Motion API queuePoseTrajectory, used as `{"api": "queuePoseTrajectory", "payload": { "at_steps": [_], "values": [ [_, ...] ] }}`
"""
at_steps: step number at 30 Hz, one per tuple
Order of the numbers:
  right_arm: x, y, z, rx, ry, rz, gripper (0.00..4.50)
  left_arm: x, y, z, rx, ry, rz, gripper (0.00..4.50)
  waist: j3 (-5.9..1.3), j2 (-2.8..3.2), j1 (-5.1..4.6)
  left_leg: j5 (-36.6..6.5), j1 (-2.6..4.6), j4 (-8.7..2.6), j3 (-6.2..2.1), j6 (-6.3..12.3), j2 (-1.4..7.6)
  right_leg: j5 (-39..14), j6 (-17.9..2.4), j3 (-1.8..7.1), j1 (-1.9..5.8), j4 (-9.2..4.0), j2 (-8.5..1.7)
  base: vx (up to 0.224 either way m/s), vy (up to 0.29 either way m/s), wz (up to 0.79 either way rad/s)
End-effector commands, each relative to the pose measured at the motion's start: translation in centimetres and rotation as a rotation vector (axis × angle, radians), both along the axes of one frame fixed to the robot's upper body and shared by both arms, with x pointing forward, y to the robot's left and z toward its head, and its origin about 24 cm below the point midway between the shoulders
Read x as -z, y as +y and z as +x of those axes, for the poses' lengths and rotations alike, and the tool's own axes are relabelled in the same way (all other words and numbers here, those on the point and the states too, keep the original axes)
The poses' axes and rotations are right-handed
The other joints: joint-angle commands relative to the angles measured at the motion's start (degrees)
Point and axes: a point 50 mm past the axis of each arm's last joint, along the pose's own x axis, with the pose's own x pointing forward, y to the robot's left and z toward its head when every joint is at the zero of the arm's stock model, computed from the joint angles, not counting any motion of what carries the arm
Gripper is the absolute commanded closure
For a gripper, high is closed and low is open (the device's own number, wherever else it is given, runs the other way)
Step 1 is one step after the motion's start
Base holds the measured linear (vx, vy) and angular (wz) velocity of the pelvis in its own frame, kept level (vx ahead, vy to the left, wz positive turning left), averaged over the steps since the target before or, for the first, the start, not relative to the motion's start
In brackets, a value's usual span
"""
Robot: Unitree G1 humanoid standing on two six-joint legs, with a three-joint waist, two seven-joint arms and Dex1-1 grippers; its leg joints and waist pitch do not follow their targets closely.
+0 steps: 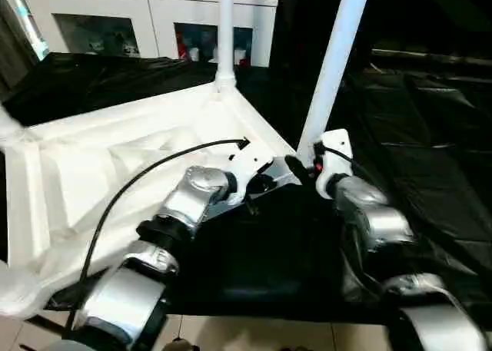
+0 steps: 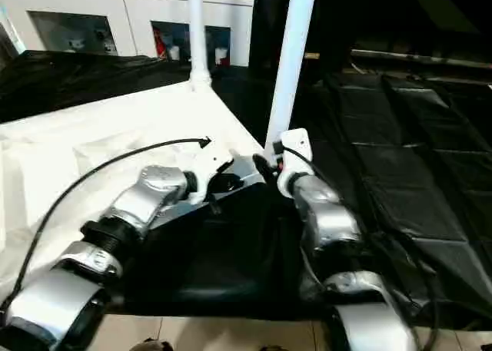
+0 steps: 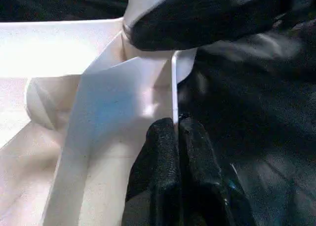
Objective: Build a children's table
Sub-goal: Rotate leg to tighten
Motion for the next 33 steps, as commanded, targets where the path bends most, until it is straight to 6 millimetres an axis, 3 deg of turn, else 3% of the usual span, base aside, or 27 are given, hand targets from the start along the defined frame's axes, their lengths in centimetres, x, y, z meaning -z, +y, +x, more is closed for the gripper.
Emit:
{"api": "queuePoseTrajectory", "payload": {
  "at_steps": [1, 4, 6, 11, 18, 21, 28, 30, 33],
  "values": [
    [-0.7, 0.1, -1.1, -0.199, -0.017, -0.013, 1.2, -0.1, 0.3, -0.6, 0.104, 0.007, -0.026, 4.5, -3.78, -0.32, 0.15, -14.14, 0.76, -3.54, 0.25, 2.59, 0.41, -8.47, -11.36, 0.77, 3.11, -3.69, -1.57, 0.0, 0.0, 0.0],
    [-1.2, -0.9, -2.2, -0.328, -0.011, -0.035, 1.2, -0.3, 1.1, -1.0, 0.196, 0.029, -0.034, 4.5, -3.77, -0.56, 0.37, -11.55, 0.69, -3.19, 0.44, 4.63, 0.44, -3.54, -13.56, 0.72, 3.3, -3.17, -1.5, 0.0, 0.0, 0.0],
    [-1.5, -1.6, -2.8, -0.386, 0.001, -0.042, 1.2, -0.5, 1.5, -1.5, 0.262, 0.053, -0.048, 4.5, -3.59, -0.56, 0.45, -12.06, 0.67, -3.24, 0.44, 5.06, 0.61, -4.71, -14.14, 0.71, 3.27, -3.22, -1.65, 0.0, 0.0, 0.0],
    [-2.1, -2.6, -4.2, -0.519, 0.044, -0.047, 1.2, -0.4, 2.9, -2.8, 0.401, 0.148, -0.024, 4.5, -3.59, -0.02, 1.02, -14.2, 1.09, -3.44, 0.48, 3.93, 1.09, -8.62, -14.66, 0.72, 2.93, -3.33, -1.7, 0.0, 0.0, 0.0],
    [-2.0, -2.5, -4.7, -0.576, 0.07, -0.039, 1.2, -0.4, 3.2, -3.1, 0.425, 0.166, -0.025, 4.5, -3.74, -0.01, 1.73, -14.5, 1.13, -3.41, 0.4, 2.53, 0.91, -7.69, -14.71, 0.74, 2.91, -3.12, -1.75, 0.0, 0.0, 0.0],
    [-1.8, -2.3, -5.0, -0.595, 0.084, -0.04, 1.36, -0.5, 3.2, -3.1, 0.424, 0.161, -0.022, 4.5, -3.8, -0.01, 1.83, -13.0, 1.0, -3.29, 0.42, 2.95, 0.84, -5.61, -14.82, 0.69, 3.05, -2.89, -1.7, 0.0, 0.0, 0.0],
    [-1.6, -2.1, -5.1, -0.61, 0.102, -0.041, 1.99, -0.6, 3.4, -2.9, 0.394, 0.144, -0.024, 4.5, -3.82, -0.09, 1.9, -12.98, 1.05, -3.21, 0.42, 2.86, 0.81, -6.6, -14.74, 0.7, 3.03, -2.94, -1.76, 0.0, 0.0, 0.0],
    [-1.5, -2.1, -4.8, -0.582, 0.095, -0.035, 2.19, -0.5, 3.4, -2.6, 0.364, 0.13, -0.015, 4.5, -3.92, -0.33, 1.79, -12.52, 1.11, -3.13, 0.48, 2.95, 0.82, -5.98, -14.85, 0.72, 3.06, -2.88, -1.72, 0.0, 0.0, 0.0],
    [-1.3, -2.0, -4.2, -0.497, 0.078, -0.048, 2.43, -0.3, 3.2, -2.1, 0.301, 0.104, -0.003, 4.5, -3.88, -0.22, 1.62, -12.69, 1.04, -3.14, 0.44, 2.59, 0.69, -6.9, -14.61, 0.71, 2.93, -2.98, -1.75, 0.0, 0.0, 0.0]
  ]
}}
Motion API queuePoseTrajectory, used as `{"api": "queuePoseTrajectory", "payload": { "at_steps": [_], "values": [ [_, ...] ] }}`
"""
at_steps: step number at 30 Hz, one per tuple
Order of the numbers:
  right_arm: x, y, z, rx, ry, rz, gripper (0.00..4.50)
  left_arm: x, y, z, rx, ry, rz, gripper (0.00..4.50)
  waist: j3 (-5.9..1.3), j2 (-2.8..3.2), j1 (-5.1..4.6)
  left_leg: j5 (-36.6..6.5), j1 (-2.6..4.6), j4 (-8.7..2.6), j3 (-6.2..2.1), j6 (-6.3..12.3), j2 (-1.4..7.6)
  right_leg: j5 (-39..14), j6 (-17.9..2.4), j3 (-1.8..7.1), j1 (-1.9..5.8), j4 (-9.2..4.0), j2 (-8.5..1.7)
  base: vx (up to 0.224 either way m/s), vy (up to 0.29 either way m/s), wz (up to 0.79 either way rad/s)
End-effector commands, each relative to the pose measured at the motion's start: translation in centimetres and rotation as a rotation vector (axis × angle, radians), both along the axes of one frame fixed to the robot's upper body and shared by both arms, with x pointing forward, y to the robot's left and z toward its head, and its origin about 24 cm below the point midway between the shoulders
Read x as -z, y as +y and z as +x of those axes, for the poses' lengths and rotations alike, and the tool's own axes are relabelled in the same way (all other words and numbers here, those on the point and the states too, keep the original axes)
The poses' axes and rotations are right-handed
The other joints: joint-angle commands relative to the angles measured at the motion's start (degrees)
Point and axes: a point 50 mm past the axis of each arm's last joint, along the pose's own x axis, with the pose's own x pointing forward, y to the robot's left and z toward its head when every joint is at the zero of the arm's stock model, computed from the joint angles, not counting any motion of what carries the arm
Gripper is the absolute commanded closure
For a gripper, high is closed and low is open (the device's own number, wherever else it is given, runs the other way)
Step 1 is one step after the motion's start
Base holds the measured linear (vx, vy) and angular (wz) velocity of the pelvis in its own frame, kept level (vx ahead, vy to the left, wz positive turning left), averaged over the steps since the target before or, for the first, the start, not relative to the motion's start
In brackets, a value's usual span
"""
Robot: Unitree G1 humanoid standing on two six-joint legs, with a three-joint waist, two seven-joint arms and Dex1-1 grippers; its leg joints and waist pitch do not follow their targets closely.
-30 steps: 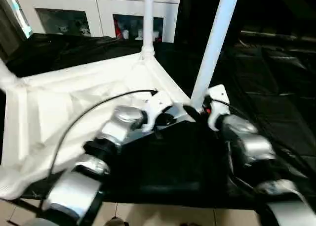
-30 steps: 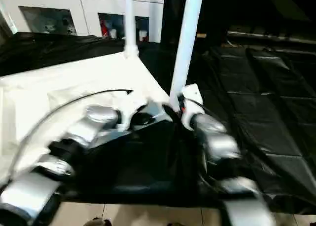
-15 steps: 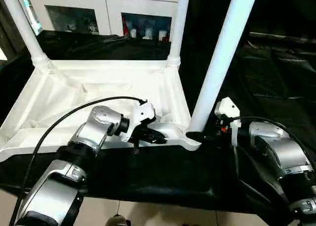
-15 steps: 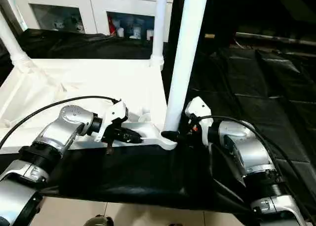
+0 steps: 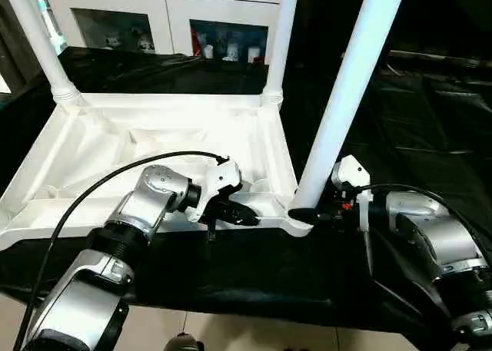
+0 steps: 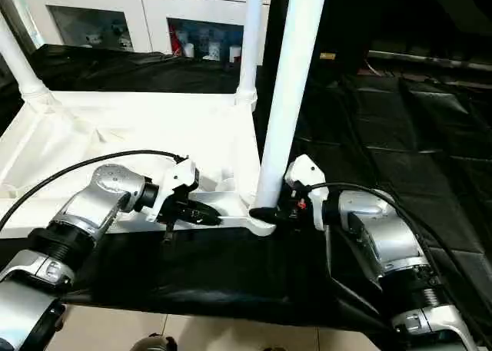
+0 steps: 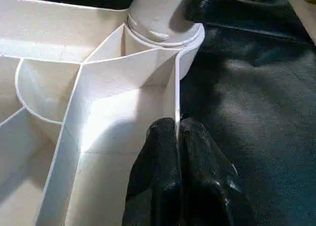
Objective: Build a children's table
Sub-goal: Rotate leg to tighten
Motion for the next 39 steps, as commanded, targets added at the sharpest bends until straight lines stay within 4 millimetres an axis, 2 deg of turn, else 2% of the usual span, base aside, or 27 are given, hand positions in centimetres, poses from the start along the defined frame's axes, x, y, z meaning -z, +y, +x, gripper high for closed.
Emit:
{"api": "queuePoseTrajectory", "payload": {
  "at_steps": [1, 3, 5, 6, 7, 8, 9, 10, 11, 13, 14, 16, 17, 18, 19, 23, 24, 26, 27, 28, 30, 31, 34, 35, 36, 38, 39],
  "values": [
    [0.1, -0.2, 0.3, 0.044, -0.003, -0.004, 2.48, -0.2, -0.5, 0.4, -0.03, -0.035, -0.002, 4.5, -4.05, -0.26, -0.13, -13.11, 1.14, -3.41, 0.33, 2.34, 0.66, -7.6, -14.39, 0.75, 2.89, -3.18, -1.74, 0.0, 0.0, 0.0],
    [1.1, -0.3, 1.8, 0.258, -0.026, -0.029, 2.54, -0.1, -1.0, 1.6, -0.168, -0.091, 0.021, 4.5, -3.99, -0.38, -0.44, -15.07, 1.14, -3.56, 0.24, 0.83, 0.46, -12.11, -13.22, 0.73, 2.75, -3.54, -1.82, 0.0, 0.0, 0.0],
    [2.2, 0.2, 2.7, 0.474, 0.006, 0.003, 2.56, -0.4, -2.1, 2.9, -0.321, -0.147, 0.008, 4.5, -4.18, -0.33, -0.55, -15.87, 1.28, -3.69, 0.01, -0.45, 0.43, -14.81, -11.97, 0.68, 2.79, -3.74, -1.95, 0.0, 0.0, 0.0],
    [2.6, 0.6, 2.8, 0.525, 0.02, 0.018, 2.56, -0.5, -2.5, 3.1, -0.354, -0.158, -0.002, 4.5, -4.03, -0.21, -0.64, -15.94, 1.29, -3.74, 0.1, -0.91, 0.39, -15.09, -11.5, 0.82, 2.53, -3.92, -1.83, 0.0, 0.0, 0.0],
    [2.8, 0.9, 2.8, 0.558, 0.031, 0.029, 2.56, -0.5, -2.9, 3.2, -0.375, -0.164, -0.01, 4.5, -4.32, -0.34, -0.67, -15.62, 1.16, -3.73, -0.1, -1.13, 0.33, -14.48, -11.08, 0.72, 2.85, -3.74, -1.82, 0.0, 0.0, 0.0],
    [3.1, 1.6, 2.8, 0.587, 0.039, 0.044, 2.56, -0.6, -3.5, 3.3, -0.375, -0.176, -0.018, 4.5, -4.39, -0.19, -0.58, -14.95, 1.13, -3.68, -0.09, -1.03, 0.35, -13.23, -11.15, 0.78, 2.89, -3.61, -1.83, 0.0, 0.0, 0.0],
    [3.3, 2.2, 2.9, 0.616, 0.043, 0.055, 2.57, -0.6, -4.0, 3.2, -0.367, -0.182, -0.022, 4.5, -4.5, -0.01, -0.5, -13.43, 1.03, -3.55, -0.09, -0.62, 0.29, -9.61, -11.64, 0.78, 2.99, -3.36, -1.76, 0.0, 0.0, 0.0],
    [3.5, 2.8, 2.9, 0.65, 0.05, 0.066, 2.57, -0.6, -4.5, 3.1, -0.356, -0.188, -0.026, 4.5, -4.54, -0.1, -0.57, -11.98, 1.01, -3.41, 0.06, -0.08, 0.24, -6.3, -12.16, 0.8, 2.94, -3.16, -1.56, 0.0, 0.0, 0.0],
    [3.7, 3.4, 2.9, 0.673, 0.048, 0.07, 2.57, -0.7, -5.0, 3.0, -0.34, -0.195, -0.031, 4.5, -4.45, 0.26, -0.51, -11.87, 0.94, -3.43, 0.02, 0.04, 0.1, -5.8, -12.27, 0.75, 2.92, -3.1, -1.53, 0.0, 0.0, 0.0],
    [3.9, 4.3, 3.1, 0.703, 0.037, 0.068, 2.57, -0.6, -5.5, 3.0, -0.321, -0.208, -0.031, 4.5, -4.33, 0.35, -0.58, -13.72, 1.06, -3.59, 0.08, -0.06, 0.14, -7.6, -12.14, 0.76, 2.82, -3.52, -1.66, 0.0, 0.0, 0.0],
    [3.8, 4.7, 3.2, 0.716, 0.022, 0.072, 2.57, -0.6, -5.7, 2.9, -0.299, -0.219, -0.029, 4.5, -4.34, 0.79, -0.57, -14.36, 1.1, -3.65, -0.04, -0.43, 0.15, -8.4, -11.95, 0.76, 2.85, -3.54, -1.68, 0.0, 0.0, 0.0],
    [3.6, 4.9, 3.2, 0.715, 0.02, 0.101, 2.57, -0.5, -5.8, 2.8, -0.282, -0.222, -0.027, 4.5, -4.24, 0.51, -0.77, -16.38, 1.17, -3.86, -0.09, -0.88, 0.16, -10.59, -11.27, 0.74, 2.91, -3.82, -1.59, 0.0, 0.0, 0.0],
    [3.4, 4.9, 3.2, 0.715, 0.02, 0.122, 2.57, -0.5, -5.8, 2.8, -0.275, -0.223, -0.027, 4.5, -4.29, 0.88, -0.87, -17.54, 1.31, -3.94, -0.15, -1.1, 0.21, -11.43, -11.02, 0.77, 2.82, -3.95, -1.6, 0.0, 0.0, 0.0],
    [3.1, 4.9, 3.2, 0.715, 0.017, 0.154, 2.57, -0.5, -5.8, 2.6, -0.245, -0.236, -0.034, 4.5, -4.4, 0.85, -0.93, -17.53, 1.24, -3.93, -0.23, -1.14, 0.2, -11.1, -10.98, 0.76, 2.96, -3.85, -1.59, 0.0, 0.0, 0.0],
    [3.1, 4.9, 3.2, 0.715, 0.016, 0.158, 1.87, -0.5, -5.8, 2.6, -0.239, -0.237, -0.035, 4.5, -4.4, 0.84, -0.95, -17.4, 1.21, -3.92, -0.21, -1.07, 0.2, -10.76, -10.98, 0.78, 2.95, -3.88, -1.59, 0.0, 0.0, 0.0],
    [2.8, 4.5, 3.2, 0.735, -0.007, 0.157, 1.68, -0.5, -5.7, 2.5, -0.215, -0.246, -0.049, 4.5, -4.61, 0.94, -1.07, -15.51, 1.19, -3.67, -0.13, -0.63, 0.19, -6.62, -12.17, 0.76, 3.07, -3.44, -1.51, 0.0, 0.0, 0.0],
    [2.3, 3.8, 3.3, 0.766, -0.036, 0.178, 1.68, -0.6, -5.6, 2.5, -0.207, -0.262, -0.065, 4.5, -4.68, 0.98, -0.97, -14.97, 1.12, -3.61, -0.12, -0.36, 0.13, -5.97, -12.42, 0.75, 3.21, -3.42, -1.53, 0.0, 0.0, 0.0],
    [1.7, 3.4, 3.1, 0.741, -0.058, 0.209, 1.68, -0.8, -5.6, 2.7, -0.229, -0.293, -0.084, 4.5, -4.72, 0.69, -0.86, -14.82, 1.07, -3.55, -0.01, 0.11, 0.12, -6.39, -12.44, 0.77, 3.28, -3.42, -1.63, 0.0, 0.0, 0.0],
    [1.4, 3.2, 2.9, 0.716, -0.066, 0.22, 1.68, -1.0, -5.6, 2.8, -0.24, -0.305, -0.097, 4.5, -4.71, 0.76, -0.64, -14.48, 1.08, -3.55, -0.04, 0.37, 0.14, -6.36, -12.24, 0.77, 3.43, -3.45, -1.63, 0.0, 0.0, 0.0],
    [1.1, 2.8, 2.6, 0.691, -0.08, 0.223, 1.6, -1.1, -5.6, 2.8, -0.247, -0.273, -0.116, 4.22, -4.72, 0.8, -0.3, -13.75, 1.04, -3.48, -0.01, 1.27, 0.24, -6.16, -11.96, 0.8, 3.44, -3.37, -1.7, 0.0, 0.0, 0.0],
    [0.8, 2.1, 2.1, 0.671, -0.096, 0.223, 1.6, -1.3, -5.4, 2.6, -0.238, -0.239, -0.149, 4.22, -4.69, 0.73, -0.06, -13.25, 0.99, -3.46, 0.0, 1.63, 0.25, -6.57, -11.96, 0.79, 3.42, -3.37, -1.73, 0.0, 0.0, 0.0],
    [0.6, 1.7, 1.8, 0.668, -0.102, 0.225, 1.56, -1.4, -5.3, 2.5, -0.237, -0.224, -0.167, 4.02, -4.74, 0.82, 0.19, -12.55, 1.0, -3.41, -0.02, 1.82, 0.36, -5.55, -12.6, 0.81, 3.45, -3.2, -1.87, 0.0, 0.0, 0.0],
    [0.0, 0.2, 1.0, 0.662, -0.113, 0.24, 1.56, -1.5, -4.5, 2.3, -0.247, -0.216, -0.214, 3.8, -4.72, 1.01, 0.08, -13.09, 1.03, -3.38, 0.04, 2.23, 0.46, -4.2, -13.62, 0.72, 3.32, -3.14, -1.66, 0.0, 0.0, 0.0],
    [-0.3, -0.2, 0.6, 0.643, -0.128, 0.239, 1.56, -1.5, -4.0, 2.2, -0.263, -0.22, -0.227, 3.71, -4.73, 1.35, 0.0, -13.47, 0.98, -3.37, -0.02, 2.14, 0.39, -4.68, -13.66, 0.71, 3.33, -3.12, -1.71, 0.0, 0.0, 0.0],
    [-0.5, -0.6, 0.1, 0.618, -0.141, 0.239, 1.56, -1.5, -3.5, 2.1, -0.277, -0.223, -0.238, 3.71, -4.65, 1.61, 0.06, -14.13, 0.96, -3.41, -0.05, 2.04, 0.45, -4.98, -13.32, 0.72, 3.43, -3.22, -1.64, 0.0, 0.0, 0.0],
    [-0.7, -0.9, -0.4, 0.593, -0.152, 0.233, 1.56, -1.4, -3.0, 1.9, -0.289, -0.218, -0.248, 3.56, -4.6, 1.18, -0.05, -14.67, 0.79, -3.45, -0.03, 2.21, 0.35, -6.19, -12.37, 0.75, 3.57, -3.41, -1.6, 0.0, 0.0, 0.0],
    [-0.9, -1.2, -1.0, 0.555, -0.152, 0.229, 1.56, -1.4, -2.2, 1.7, -0.3, -0.214, -0.255, 3.45, -4.56, 1.29, -0.18, -14.77, 0.79, -3.54, -0.09, 2.13, 0.32, -7.44, -12.02, 0.68, 3.53, -3.48, -1.62, 0.0, 0.0, 0.0]
  ]
}}
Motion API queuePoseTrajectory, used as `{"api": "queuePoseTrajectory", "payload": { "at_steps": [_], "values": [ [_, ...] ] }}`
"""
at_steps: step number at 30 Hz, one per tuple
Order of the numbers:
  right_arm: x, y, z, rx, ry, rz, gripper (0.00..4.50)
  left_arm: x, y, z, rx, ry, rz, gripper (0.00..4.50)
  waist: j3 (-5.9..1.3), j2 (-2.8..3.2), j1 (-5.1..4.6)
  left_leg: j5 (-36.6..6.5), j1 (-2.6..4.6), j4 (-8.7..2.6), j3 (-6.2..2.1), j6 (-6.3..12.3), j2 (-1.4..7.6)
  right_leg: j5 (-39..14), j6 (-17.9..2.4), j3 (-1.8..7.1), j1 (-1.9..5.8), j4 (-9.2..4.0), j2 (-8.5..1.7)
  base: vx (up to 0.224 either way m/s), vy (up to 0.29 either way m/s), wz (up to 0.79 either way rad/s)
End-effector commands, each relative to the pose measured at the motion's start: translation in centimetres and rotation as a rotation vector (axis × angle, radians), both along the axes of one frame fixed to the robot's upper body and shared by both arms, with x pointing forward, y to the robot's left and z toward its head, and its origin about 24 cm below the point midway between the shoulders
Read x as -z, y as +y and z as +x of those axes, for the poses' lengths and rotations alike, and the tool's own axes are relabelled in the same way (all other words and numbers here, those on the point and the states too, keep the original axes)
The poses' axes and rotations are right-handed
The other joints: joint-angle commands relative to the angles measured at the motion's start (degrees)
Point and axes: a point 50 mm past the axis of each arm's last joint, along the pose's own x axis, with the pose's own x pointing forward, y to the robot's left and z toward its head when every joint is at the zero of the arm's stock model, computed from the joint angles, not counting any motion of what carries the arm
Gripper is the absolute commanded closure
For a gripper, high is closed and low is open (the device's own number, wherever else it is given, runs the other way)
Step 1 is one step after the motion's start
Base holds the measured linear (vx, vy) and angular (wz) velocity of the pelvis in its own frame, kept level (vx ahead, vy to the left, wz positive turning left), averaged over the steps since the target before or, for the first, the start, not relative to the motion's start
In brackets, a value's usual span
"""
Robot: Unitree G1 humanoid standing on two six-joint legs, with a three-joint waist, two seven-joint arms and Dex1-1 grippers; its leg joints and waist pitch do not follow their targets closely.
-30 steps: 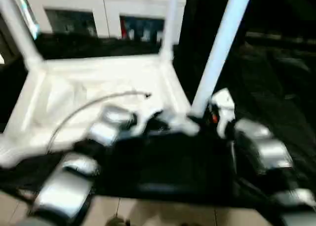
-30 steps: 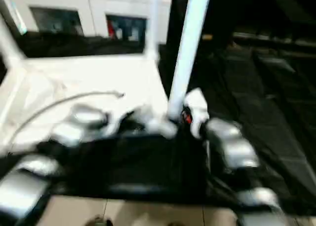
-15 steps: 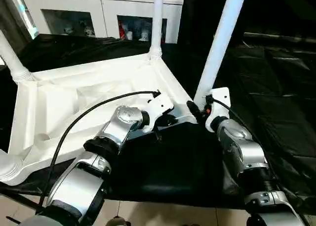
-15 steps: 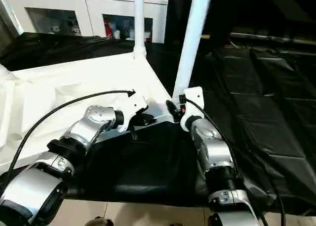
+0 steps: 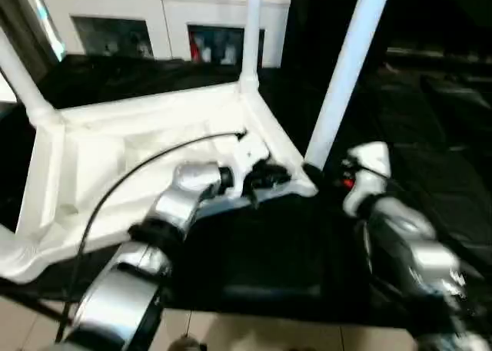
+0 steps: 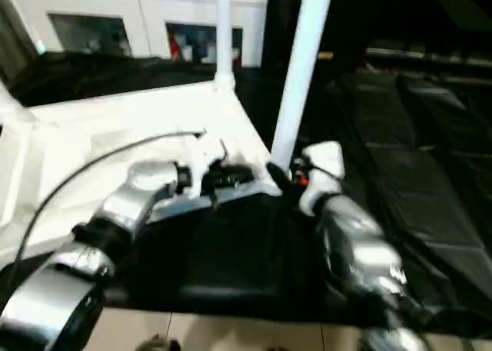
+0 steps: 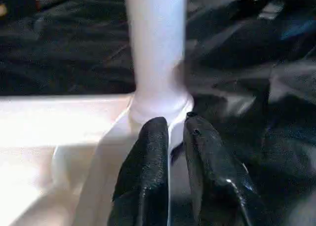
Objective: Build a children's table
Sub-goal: Rotate leg to tighten
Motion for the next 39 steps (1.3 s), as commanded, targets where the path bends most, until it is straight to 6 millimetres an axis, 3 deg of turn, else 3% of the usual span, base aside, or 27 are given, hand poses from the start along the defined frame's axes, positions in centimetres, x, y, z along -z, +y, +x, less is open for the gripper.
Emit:
{"api": "queuePoseTrajectory", "payload": {
  "at_steps": [1, 4, 6, 7, 8, 9, 10, 11, 12, 14, 15, 16, 18, 19, 22, 26, 29, 30, 31, 33, 36, 39],
  "values": [
    [-0.8, -0.1, -1.1, -0.097, -0.01, 0.004, 1.56, -0.5, 1.7, -0.5, -0.013, 0.008, -0.026, 3.42, -3.93, -0.74, 0.23, -15.8, 0.82, -3.76, 0.22, 2.15, 0.48, -9.63, -11.55, 0.67, 3.34, -3.62, -1.66, 0.0, 0.0, 0.0],
    [-0.8, -0.3, -2.1, -0.175, 0.019, 0.003, 1.56, -0.9, 3.4, -1.4, -0.023, 0.024, -0.037, 3.17, -3.84, -0.36, 0.04, -17.2, 0.86, -4.05, 0.01, 1.8, 0.75, -13.8, -10.87, 0.69, 3.01, -3.7, -1.75, 0.0, 0.0, 0.0],
    [-0.8, -0.1, -3.1, -0.282, 0.061, 0.02, 1.56, -1.0, 5.6, -3.3, -0.005, 0.07, -0.013, 3.01, -3.65, -0.61, -0.05, -17.72, 0.89, -4.24, 0.01, 1.59, 0.94, -14.47, -10.7, 0.73, 2.81, -3.68, -1.62, 0.0, 0.0, 0.0],
    [-0.9, 0.0, -3.4, -0.319, 0.076, 0.031, 1.56, -1.0, 6.7, -4.5, 0.007, 0.101, -0.002, 3.01, -3.56, -0.33, -0.14, -18.23, 0.89, -4.34, 0.01, 1.58, 0.92, -15.3, -10.46, 0.72, 2.5, -3.77, -1.44, 0.0, 0.0, 0.0],
    [-0.9, 0.2, -3.5, -0.35, 0.09, 0.045, 1.56, -1.1, 7.6, -5.9, 0.022, 0.137, 0.006, 3.01, -3.83, -0.18, -0.24, -18.16, 1.08, -4.28, -0.21, 1.02, 1.13, -14.34, -10.95, 0.7, 2.68, -3.18, -1.74, 0.0, 0.0, 0.0],
    [-0.9, 0.2, -3.5, -0.352, 0.091, 0.046, 1.56, -1.1, 7.7, -6.1, 0.023, 0.139, 0.006, 2.83, -3.39, -0.02, -0.64, -18.93, 0.86, -4.55, -0.07, 1.1, 1.02, -15.86, -10.71, 0.73, 2.26, -3.58, -1.42, 0.0, 0.0, 0.0],
    [-0.5, 1.2, -3.0, -0.355, 0.085, 0.03, 1.56, -1.2, 9.1, -8.1, 0.02, 0.19, 0.011, 2.7, -3.37, -0.24, -0.74, -20.01, 1.16, -4.34, 0.13, 0.66, 0.81, -17.52, -10.48, 0.77, 1.93, -3.74, -1.29, 0.0, 0.0, 0.0],
    [-0.5, 1.2, -3.0, -0.355, 0.085, 0.03, 1.56, -1.2, 9.1, -8.1, 0.02, 0.19, 0.011, 2.62, -3.52, 0.15, -0.61, -19.91, 1.13, -4.46, -0.17, 0.17, 1.0, -17.53, -10.83, 0.76, 1.98, -3.44, -1.69, 0.0, 0.0, 0.0],
    [-0.2, 1.8, -2.6, -0.354, 0.083, 0.028, 1.56, -1.2, 9.7, -9.2, 0.013, 0.213, 0.021, 2.62, -3.29, 0.03, -0.86, -20.74, 1.01, -4.51, -0.03, -0.09, 0.9, -18.94, -10.23, 0.76, 1.7, -3.71, -1.37, 0.0, 0.0, 0.0],
    [0.1, 3.0, -1.8, -0.339, 0.075, 0.027, 1.56, -1.1, 10.8, -10.5, -0.015, 0.241, 0.05, 2.38, -3.33, 0.21, -0.59, -21.32, 1.58, -4.44, 0.1, -0.56, 0.84, -19.59, -9.58, 0.89, 1.31, -3.98, -1.17, 0.0, 0.0, 0.0],
    [0.1, 3.0, -1.8, -0.339, 0.075, 0.027, 1.56, -1.1, 10.8, -10.5, -0.015, 0.241, 0.05, 2.38, -3.03, 0.09, -1.06, -21.44, 0.88, -4.84, -0.05, -0.84, 0.64, -19.69, -9.4, 0.8, 1.64, -3.93, -1.08, 0.0, 0.0, 0.0],
    [0.2, 4.1, -0.8, -0.287, 0.062, 0.039, 1.56, -1.2, 11.8, -11.5, -0.056, 0.262, 0.077, 2.38, -2.93, -0.29, -0.91, -21.88, 1.07, -4.84, 0.01, -1.06, 0.7, -20.62, -8.85, 0.8, 1.44, -4.07, -1.06, 0.0, 0.0, 0.0],
    [0.4, 4.9, 0.2, -0.228, 0.067, 0.065, 1.56, -1.2, 12.8, -12.5, -0.087, 0.291, 0.105, 2.09, -2.84, -0.21, -1.23, -23.11, 1.33, -4.97, -0.09, -1.85, 0.55, -22.92, -7.84, 0.9, 1.17, -4.18, -1.06, 0.0, 0.0, 0.0],
    [0.4, 4.9, 0.2, -0.228, 0.067, 0.065, 1.56, -1.2, 12.8, -12.5, -0.087, 0.291, 0.105, 2.09, -2.93, 0.03, -1.2, -23.23, 1.56, -4.85, -0.14, -2.05, 0.57, -22.61, -7.88, 0.99, 0.94, -4.08, -1.12, 0.0, 0.0, 0.0],
    [0.7, 6.4, 0.9, -0.217, 0.081, 0.094, 1.56, -1.1, 14.0, -13.6, -0.136, 0.332, 0.167, 1.67, -2.87, -0.12, -1.17, -23.0, 1.36, -4.99, -0.18, -2.19, 0.51, -20.35, -7.41, 1.05, 1.06, -3.88, -0.93, 0.0, 0.0, 0.0],
    [0.7, 8.3, 3.3, -0.105, 0.08, 0.197, 1.56, -1.1, 15.9, -15.2, -0.266, 0.401, 0.257, 1.43, -2.99, 0.08, -1.51, -22.3, 1.36, -4.96, -0.15, -2.46, 0.44, -16.08, -8.42, 1.05, 1.1, -3.36, -0.77, 0.0, 0.0, 0.0],
    [0.8, 8.5, 3.8, -0.067, 0.084, 0.22, 1.56, -1.1, 16.1, -15.4, -0.281, 0.408, 0.265, 1.15, -2.89, 0.23, -1.48, -21.59, 1.54, -4.95, -0.11, -2.6, 0.32, -15.36, -8.61, 1.04, 1.16, -3.42, -0.63, 0.0, 0.0, 0.0],
    [0.7, 8.4, 4.4, -0.014, 0.086, 0.247, 1.56, -1.1, 16.4, -15.6, -0.298, 0.418, 0.276, 1.15, -2.94, 0.65, -1.11, -21.36, 1.86, -4.81, -0.01, -2.74, 0.4, -14.05, -8.54, 1.12, 0.85, -3.3, -0.62, 0.0, 0.0, 0.0],
    [0.7, 8.4, 4.4, -0.014, 0.086, 0.247, 1.56, -1.1, 16.4, -15.6, -0.298, 0.418, 0.276, 1.08, -2.83, 0.53, -1.39, -21.44, 1.62, -4.89, -0.03, -2.85, 0.27, -13.88, -8.69, 1.1, 0.94, -3.26, -0.51, 0.0, 0.0, 0.0],
    [0.7, 7.4, 5.9, 0.144, 0.101, 0.317, 1.56, -1.0, 17.2, -15.9, -0.339, 0.431, 0.324, 0.87, -2.84, 0.53, -1.12, -22.03, 1.62, -4.99, -0.15, -2.96, 0.2, -14.54, -8.24, 0.95, 1.18, -3.27, -0.6, 0.0, 0.0, 0.0],
    [0.8, 6.4, 6.7, 0.247, 0.112, 0.36, 1.56, -0.9, 17.6, -16.0, -0.364, 0.426, 0.353, 0.75, -2.78, 0.63, -1.15, -23.05, 1.75, -4.89, -0.18, -3.29, 0.18, -14.7, -7.97, 0.99, 1.01, -3.24, -0.55, 0.0, 0.0, 0.0],
    [0.7, 3.7, 7.7, 0.423, 0.11, 0.409, 1.56, -0.9, 18.1, -15.9, -0.403, 0.398, 0.368, 0.42, -3.17, 0.9, -0.61, -22.29, 2.0, -4.65, -0.11, -3.44, 0.15, -12.74, -7.93, 0.89, 1.11, -3.01, -0.5, 0.0, 0.0, 0.0]
  ]
}}
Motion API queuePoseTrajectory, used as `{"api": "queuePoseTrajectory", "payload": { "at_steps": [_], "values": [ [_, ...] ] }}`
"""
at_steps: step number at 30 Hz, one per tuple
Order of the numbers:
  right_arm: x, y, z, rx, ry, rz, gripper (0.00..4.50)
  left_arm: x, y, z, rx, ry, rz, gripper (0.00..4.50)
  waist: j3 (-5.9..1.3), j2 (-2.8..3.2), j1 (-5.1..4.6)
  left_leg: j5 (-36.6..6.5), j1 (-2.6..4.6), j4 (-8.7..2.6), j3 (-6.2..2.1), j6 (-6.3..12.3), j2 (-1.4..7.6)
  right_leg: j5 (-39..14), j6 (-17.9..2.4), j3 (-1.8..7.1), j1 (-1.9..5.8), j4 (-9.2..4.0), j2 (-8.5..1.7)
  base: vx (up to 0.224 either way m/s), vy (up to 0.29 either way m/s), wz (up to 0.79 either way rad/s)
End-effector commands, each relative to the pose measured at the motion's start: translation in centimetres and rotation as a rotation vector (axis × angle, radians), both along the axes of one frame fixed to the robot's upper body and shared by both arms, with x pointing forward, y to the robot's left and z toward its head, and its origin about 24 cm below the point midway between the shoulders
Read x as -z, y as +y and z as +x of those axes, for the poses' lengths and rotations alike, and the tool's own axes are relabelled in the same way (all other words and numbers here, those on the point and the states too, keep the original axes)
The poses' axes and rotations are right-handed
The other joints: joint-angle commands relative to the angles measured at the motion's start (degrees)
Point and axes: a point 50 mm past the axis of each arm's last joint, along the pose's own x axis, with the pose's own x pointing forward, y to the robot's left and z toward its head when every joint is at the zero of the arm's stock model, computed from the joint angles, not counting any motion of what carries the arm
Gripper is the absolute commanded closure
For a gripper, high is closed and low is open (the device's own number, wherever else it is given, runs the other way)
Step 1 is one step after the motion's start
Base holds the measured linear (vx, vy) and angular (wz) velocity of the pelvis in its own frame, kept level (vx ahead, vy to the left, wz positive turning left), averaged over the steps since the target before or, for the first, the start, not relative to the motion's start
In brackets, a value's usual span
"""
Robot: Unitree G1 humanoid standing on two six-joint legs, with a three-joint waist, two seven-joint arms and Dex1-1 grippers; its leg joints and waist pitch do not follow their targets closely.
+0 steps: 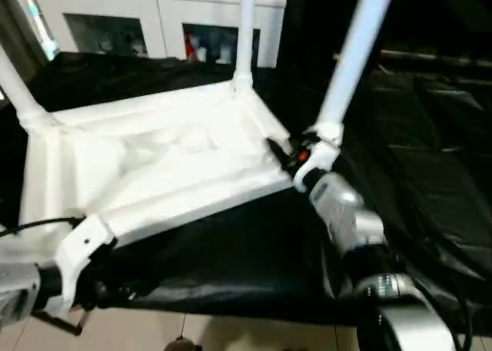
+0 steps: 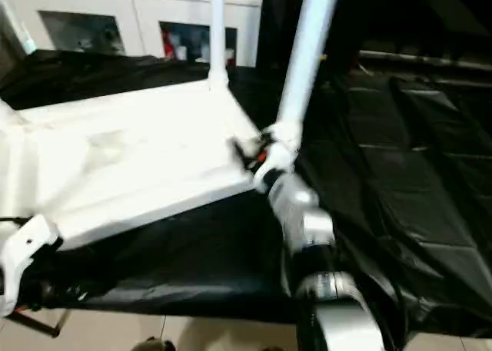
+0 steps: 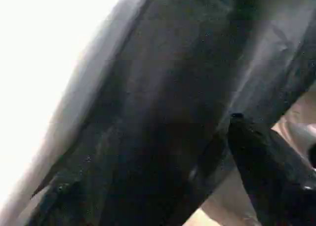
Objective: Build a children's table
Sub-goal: Rotate leg to tighten, then rotate table base
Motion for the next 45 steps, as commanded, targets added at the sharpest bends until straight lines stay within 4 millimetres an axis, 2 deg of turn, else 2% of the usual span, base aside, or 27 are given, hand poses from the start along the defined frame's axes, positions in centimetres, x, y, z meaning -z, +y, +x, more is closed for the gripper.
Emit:
{"api": "queuePoseTrajectory", "payload": {
  "at_steps": [1, 2, 3, 6, 8, 10, 12, 14, 15, 18, 19, 21, 22, 24, 27, 29, 31, 32, 33, 36, 37, 39, 40, 42, 43, 44, 45],
  "values": [
    [0.2, -3.0, 0.4, 0.152, 0.017, 0.02, 1.56, -0.4, 0.4, 0.1, -0.012, -0.029, 0.037, 0.37, -3.17, 1.83, -0.49, -22.15, 1.91, -4.43, 0.12, -3.41, 0.26, -11.99, -8.48, 0.73, 1.02, -3.04, -0.51, 0.0, 0.0, 0.0],
    [0.2, -3.0, 0.4, 0.152, 0.017, 0.02, 1.56, -0.4, 0.4, 0.1, -0.012, -0.029, 0.037, 0.37, -3.26, 1.69, -0.2, -21.58, 1.91, -4.29, 0.23, -3.15, 0.15, -11.0, -8.62, 0.7, 1.13, -2.94, -0.45, 0.0, 0.0, 0.0],
    [-0.1, -4.1, 0.7, 0.206, 0.011, 0.012, 1.56, -0.5, 0.5, 0.3, -0.017, -0.043, 0.042, 0.25, -3.26, 1.71, -0.07, -21.44, 1.7, -4.3, 0.22, -2.94, 0.16, -10.98, -8.62, 0.72, 1.19, -2.92, -0.56, 0.0, 0.0, 0.0],
    [-0.9, -7.0, 1.4, 0.324, -0.008, -0.014, 1.56, -0.7, 0.4, 0.9, -0.02, -0.091, 0.043, 0.03, -3.25, 1.69, 0.03, -21.76, 1.74, -4.15, 0.27, -3.1, 0.11, -11.86, -8.9, 0.64, 1.16, -2.86, -0.52, 0.0, 0.0, 0.0],
    [-1.5, -8.7, 1.6, 0.38, -0.016, -0.027, 1.56, -0.7, 0.2, 1.2, -0.021, -0.117, 0.041, 0.01, -3.21, 1.64, 0.54, -22.89, 1.95, -3.92, 0.41, -3.07, 0.13, -13.51, -8.7, 0.71, 1.02, -3.06, -0.56, 0.0, 0.0, 0.0],
    [-1.7, -9.5, 1.6, 0.4, -0.018, -0.033, 1.56, -0.7, 0.2, 1.2, -0.021, -0.123, 0.039, 0.01, -3.27, 1.57, 1.1, -22.43, 1.82, -3.76, 0.47, -2.85, 0.1, -13.76, -8.24, 0.71, 1.11, -3.01, -0.56, 0.0, 0.0, 0.0],
    [-2.0, -10.8, 1.6, 0.43, -0.026, -0.051, 1.56, -0.6, 0.5, 1.0, -0.023, -0.127, 0.041, 0.01, -3.16, 1.51, 1.11, -23.06, 1.4, -3.76, 0.32, -2.88, 0.0, -14.82, -8.1, 0.61, 1.2, -2.99, -0.56, 0.0, 0.0, 0.0],
    [-2.2, -11.6, 1.5, 0.438, -0.033, -0.059, 1.56, -0.4, 0.9, 0.7, -0.027, -0.125, 0.05, 0.01, -3.21, 1.29, 1.04, -23.47, 1.36, -3.68, 0.29, -2.67, -0.08, -15.69, -7.73, 0.59, 1.28, -3.07, -0.62, 0.0, 0.0, 0.0],
    [-2.2, -11.6, 1.5, 0.438, -0.033, -0.059, 1.56, -0.4, 0.9, 0.7, -0.027, -0.125, 0.05, 0.01, -3.17, 1.2, 1.02, -23.27, 1.24, -3.66, 0.27, -2.47, -0.11, -15.75, -7.73, 0.57, 1.33, -3.11, -0.65, 0.0, 0.0, 0.0],
    [-2.4, -11.4, 1.5, 0.276, -0.066, -0.133, 1.56, -0.6, 2.6, -0.6, -0.069, -0.174, 0.011, 0.01, -3.0, 0.65, -0.05, -23.2, 0.5, -3.63, 0.18, -1.09, -0.2, -17.52, -7.99, 0.49, 1.62, -3.37, -0.77, 0.0, 0.0, 0.0],
    [-2.4, -11.4, 1.5, 0.276, -0.066, -0.133, 1.56, -0.6, 2.6, -0.6, -0.069, -0.174, 0.011, 0.01, -3.08, 0.78, -0.31, -22.34, 0.54, -3.6, 0.17, -0.74, -0.12, -16.71, -8.47, 0.5, 1.56, -3.33, -0.7, 0.0, 0.0, 0.0],
    [-2.1, -10.5, 1.3, 0.165, -0.096, -0.184, 1.56, -1.3, 3.2, -0.4, -0.125, -0.25, -0.047, 0.01, -2.84, 0.86, -0.62, -23.0, 0.52, -3.62, 0.19, -0.46, -0.09, -17.04, -9.18, 0.5, 1.35, -3.37, -0.59, 0.0, 0.0, 0.0],
    [-1.4, -8.7, 0.5, -0.008, -0.135, -0.25, 1.56, -2.7, 3.9, 0.1, -0.218, -0.387, -0.173, 0.01, -2.67, 0.79, -0.96, -23.75, 0.49, -3.71, 0.23, -0.25, -0.06, -17.47, -9.84, 0.55, 1.5, -3.6, -0.59, 0.0, 0.0, 0.0],
    [-1.1, -8.3, 0.3, -0.039, -0.141, -0.263, 1.56, -3.0, 4.0, 0.1, -0.231, -0.41, -0.2, 0.01, -2.81, 1.0, -0.86, -23.07, 0.66, -3.78, 0.07, -0.38, 0.02, -16.32, -10.47, 0.6, 1.51, -3.4, -0.62, 0.0, 0.0, 0.0],
    [-0.2, -7.4, -0.6, -0.126, -0.139, -0.339, 1.56, -3.4, 4.0, 0.4, -0.265, -0.466, -0.262, 0.01, -2.81, 0.69, -0.86, -23.04, 0.76, -3.83, 0.01, 0.02, 0.22, -15.98, -10.67, 0.61, 1.47, -3.34, -0.51, 0.0, 0.0, 0.0],
    [0.7, -7.3, -1.3, -0.159, -0.095, -0.444, 1.56, -4.0, 3.4, 0.8, -0.278, -0.514, -0.345, 0.01, -2.75, 1.1, -0.48, -22.7, 1.01, -3.87, 0.06, -0.32, 0.28, -15.82, -10.81, 0.7, 1.36, -3.33, -0.42, 0.0, 0.0, 0.0],
    [1.0, -7.7, -1.6, -0.141, -0.072, -0.476, 1.56, -4.4, 2.8, 1.3, -0.272, -0.54, -0.39, 0.01, -2.68, 1.08, -0.32, -23.81, 1.12, -3.94, 0.11, -0.97, 0.25, -16.88, -10.62, 0.75, 1.31, -3.39, -0.37, 0.0, 0.0, 0.0],
    [1.0, -7.9, -1.8, -0.133, -0.065, -0.478, 1.56, -4.5, 2.5, 1.5, -0.27, -0.551, -0.409, 0.01, -2.61, 1.0, -0.18, -25.15, 1.35, -3.95, 0.09, -1.21, 0.26, -18.35, -10.08, 0.8, 1.12, -3.55, -0.42, 0.0, 0.0, 0.0],
    [1.0, -8.2, -2.0, -0.11, -0.057, -0.472, 1.56, -4.5, 2.1, 2.0, -0.263, -0.556, -0.422, 0.01, -2.64, 1.11, -0.01, -25.78, 1.36, -4.01, -0.03, -1.5, 0.24, -19.23, -9.35, 0.8, 1.24, -3.6, -0.49, 0.0, 0.0, 0.0],
    [1.2, -8.5, -2.6, -0.084, -0.032, -0.478, 1.56, -4.2, 1.2, 3.5, -0.272, -0.573, -0.463, 0.01, -2.63, 1.08, 0.35, -25.91, 1.59, -4.02, 0.0, -1.96, 0.14, -19.51, -7.82, 0.91, 1.1, -3.86, -0.4, 0.0, 0.0, 0.0],
    [1.5, -8.5, -3.0, -0.089, -0.017, -0.485, 1.56, -4.1, 0.7, 4.4, -0.282, -0.582, -0.483, 0.01, -2.69, 0.77, 0.27, -25.38, 1.28, -4.08, -0.1, -2.02, 0.1, -19.25, -7.64, 0.89, 1.4, -3.76, -0.54, 0.0, 0.0, 0.0],
    [1.7, -8.4, -3.2, -0.091, -0.009, -0.488, 1.56, -4.1, 0.5, 4.7, -0.284, -0.583, -0.49, 0.01, -2.84, 0.79, 0.28, -24.43, 1.17, -4.03, -0.14, -2.05, 0.06, -18.74, -7.59, 0.89, 1.51, -3.63, -0.67, 0.0, 0.0, 0.0],
    [2.0, -8.3, -3.7, -0.097, 0.017, -0.492, 1.56, -4.1, -0.5, 5.6, -0.271, -0.587, -0.521, 0.01, -2.8, 0.45, 0.1, -23.18, 0.93, -4.03, -0.11, -1.9, 0.02, -18.26, -7.36, 0.87, 1.68, -3.65, -0.61, 0.0, 0.0, 0.0],
    [2.1, -8.3, -4.0, -0.098, 0.025, -0.494, 1.56, -4.1, -0.8, 6.0, -0.268, -0.59, -0.535, 0.01, -2.92, 0.67, -0.01, -21.98, 0.92, -3.96, -0.13, -1.91, 0.03, -16.39, -7.8, 0.89, 1.7, -3.45, -0.59, 0.0, 0.0, 0.0],
    [2.1, -8.3, -4.5, -0.098, 0.043, -0.505, 1.56, -4.4, -2.0, 6.6, -0.24, -0.59, -0.591, 0.01, -2.92, 0.52, 0.0, -21.45, 0.82, -3.97, -0.07, -1.89, 0.01, -15.97, -7.74, 0.89, 1.84, -3.47, -0.53, 0.0, 0.0, 0.0],
    [2.2, -8.3, -4.7, -0.093, 0.052, -0.508, 1.56, -4.5, -2.5, 6.9, -0.221, -0.59, -0.617, 0.01, -3.03, 0.56, 0.19, -20.67, 1.07, -3.81, 0.01, -1.83, 0.1, -14.67, -7.99, 0.99, 1.7, -3.38, -0.55, 0.0, 0.0, 0.0],
    [2.2, -8.4, -4.8, -0.086, 0.06, -0.509, 1.56, -4.6, -3.0, 7.0, -0.208, -0.585, -0.639, 0.01, -2.99, 1.01, 0.16, -20.38, 1.02, -3.86, -0.07, -1.97, 0.11, -14.15, -8.18, 0.97, 1.74, -3.26, -0.59, 0.0, 0.0, 0.0]
  ]
}}
